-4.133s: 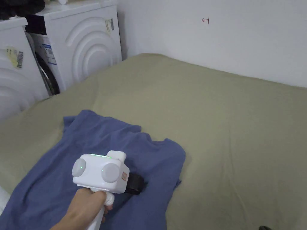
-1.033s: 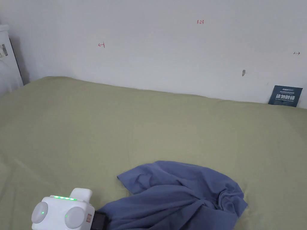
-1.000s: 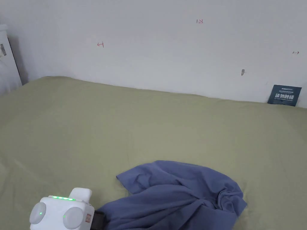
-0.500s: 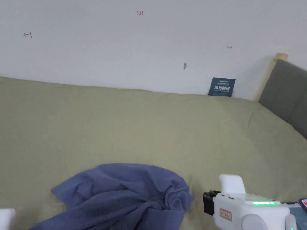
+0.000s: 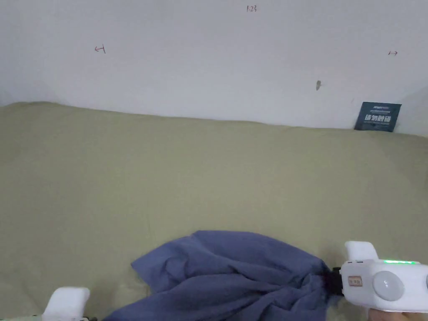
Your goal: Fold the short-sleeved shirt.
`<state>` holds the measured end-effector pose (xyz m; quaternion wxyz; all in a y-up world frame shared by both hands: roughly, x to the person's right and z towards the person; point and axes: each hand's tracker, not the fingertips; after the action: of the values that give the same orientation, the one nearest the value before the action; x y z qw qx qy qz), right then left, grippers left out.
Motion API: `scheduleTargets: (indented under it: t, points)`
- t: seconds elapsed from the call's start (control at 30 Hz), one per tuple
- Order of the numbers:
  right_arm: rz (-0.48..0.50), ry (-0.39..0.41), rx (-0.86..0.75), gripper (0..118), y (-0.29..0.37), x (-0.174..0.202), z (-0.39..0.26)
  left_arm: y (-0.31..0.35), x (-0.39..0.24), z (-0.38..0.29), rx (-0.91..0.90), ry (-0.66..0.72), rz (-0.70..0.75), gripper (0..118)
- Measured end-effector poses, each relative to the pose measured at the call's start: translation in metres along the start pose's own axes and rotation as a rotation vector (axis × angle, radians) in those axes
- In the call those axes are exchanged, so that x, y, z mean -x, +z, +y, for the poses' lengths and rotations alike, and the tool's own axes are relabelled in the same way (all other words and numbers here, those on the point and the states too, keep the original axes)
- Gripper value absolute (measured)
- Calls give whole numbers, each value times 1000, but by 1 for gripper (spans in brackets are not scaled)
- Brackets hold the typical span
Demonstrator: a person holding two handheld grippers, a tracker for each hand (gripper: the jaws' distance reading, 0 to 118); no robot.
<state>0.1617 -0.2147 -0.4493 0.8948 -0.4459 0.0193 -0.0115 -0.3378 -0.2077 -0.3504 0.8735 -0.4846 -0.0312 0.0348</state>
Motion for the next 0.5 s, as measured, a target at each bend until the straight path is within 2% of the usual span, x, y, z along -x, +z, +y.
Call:
scheduleTargets:
  t: [0.07,0.17,0.27,0.5]
  points:
    - [-39,22,-20,0,13,9,-2,4,2,3,10,5,-7,3]
    - [-25,-1,-73,0,45,-1,6,25,10,12,-35,12,30,3]
    - [0,-27,-163,0,95,-9,20,65,22,26,-110,61,35,3]
    - [16,-4,-311,0,206,-14,45,168,25,69,-288,16,92,3]
